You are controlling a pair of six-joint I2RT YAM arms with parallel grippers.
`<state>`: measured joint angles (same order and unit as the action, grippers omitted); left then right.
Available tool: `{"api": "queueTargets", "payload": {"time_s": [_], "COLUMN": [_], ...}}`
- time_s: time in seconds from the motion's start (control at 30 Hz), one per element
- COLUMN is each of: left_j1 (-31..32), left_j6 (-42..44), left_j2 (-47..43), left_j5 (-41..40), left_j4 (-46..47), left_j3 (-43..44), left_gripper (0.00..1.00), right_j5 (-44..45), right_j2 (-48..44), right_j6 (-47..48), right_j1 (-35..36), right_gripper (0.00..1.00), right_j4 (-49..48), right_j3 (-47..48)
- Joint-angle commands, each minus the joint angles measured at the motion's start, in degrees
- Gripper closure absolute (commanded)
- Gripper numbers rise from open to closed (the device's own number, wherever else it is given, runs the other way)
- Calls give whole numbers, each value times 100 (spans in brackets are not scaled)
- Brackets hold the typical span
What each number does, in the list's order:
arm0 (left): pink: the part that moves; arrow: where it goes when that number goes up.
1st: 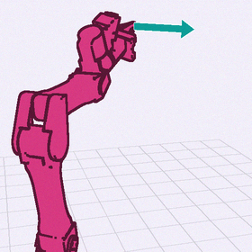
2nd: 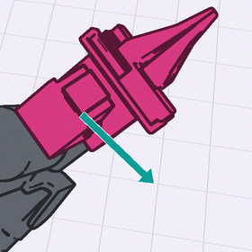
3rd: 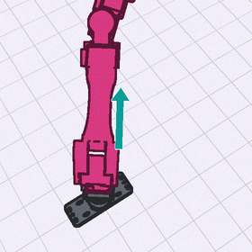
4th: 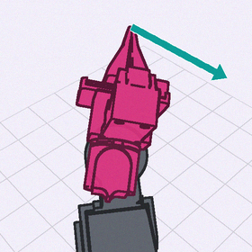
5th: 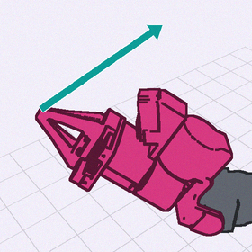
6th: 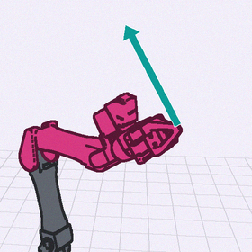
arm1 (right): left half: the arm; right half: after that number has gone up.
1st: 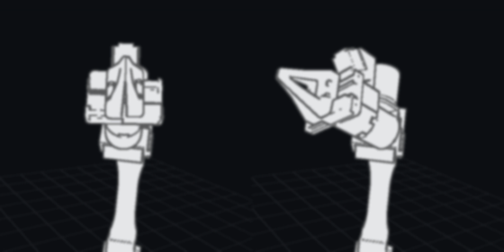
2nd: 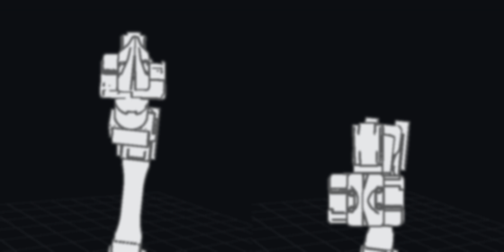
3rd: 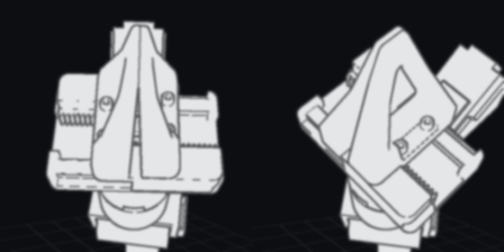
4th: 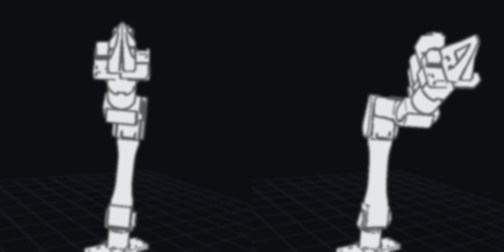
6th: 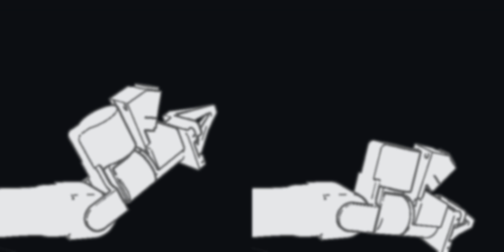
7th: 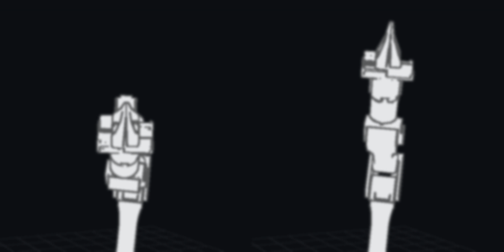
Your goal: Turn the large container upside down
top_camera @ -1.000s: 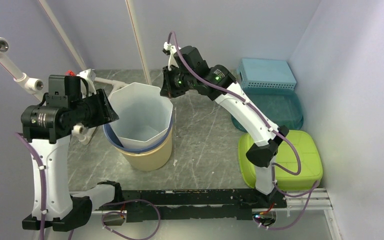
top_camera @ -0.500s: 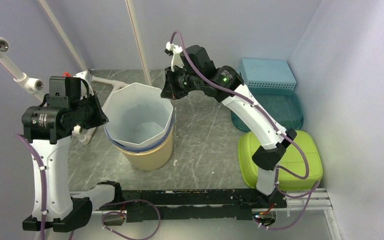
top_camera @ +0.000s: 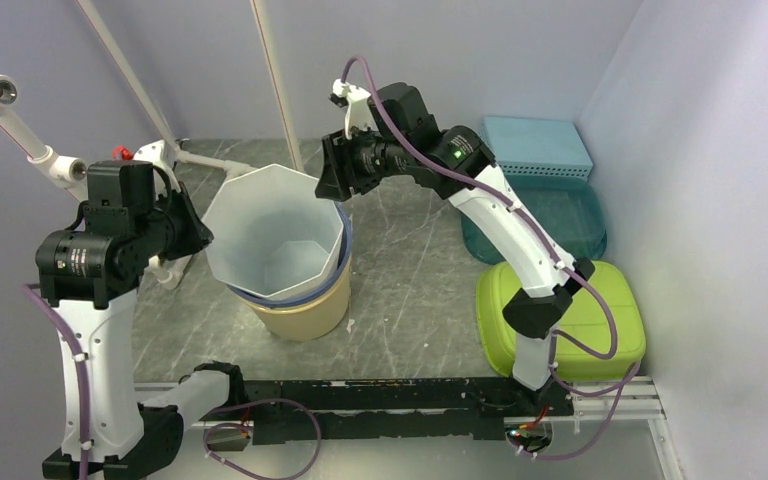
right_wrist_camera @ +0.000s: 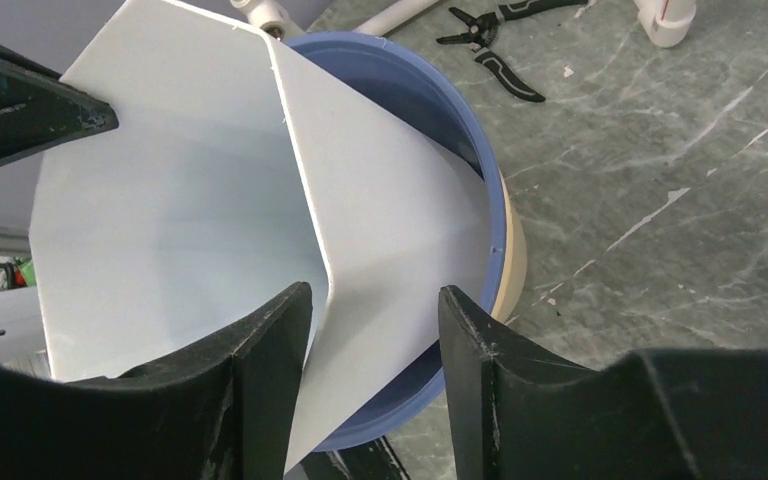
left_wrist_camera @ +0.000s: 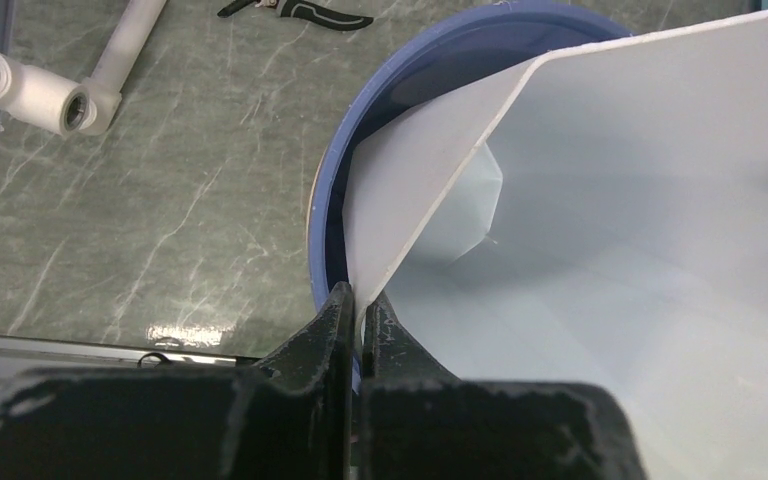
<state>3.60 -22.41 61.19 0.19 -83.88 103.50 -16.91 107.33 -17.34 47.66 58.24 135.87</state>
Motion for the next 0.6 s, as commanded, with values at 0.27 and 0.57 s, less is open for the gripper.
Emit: {"api": "queueTargets", "payload": {"time_s": [0.27,0.57], "left_j1": [27,27], "left_j6": [-261,-315], "left_j2": [-127,-199], "left_j5": [228,309], "left_j4": [808,906], "left_j3": [46,-14], "left_gripper": [97,97], "right_j5": [1527,2514], "right_j2": [401,295], "right_j6": [445,549], "right_j1": [606,751], "right_gripper": [45,90], "right_j4": [480,222], "right_j3": [817,809]}}
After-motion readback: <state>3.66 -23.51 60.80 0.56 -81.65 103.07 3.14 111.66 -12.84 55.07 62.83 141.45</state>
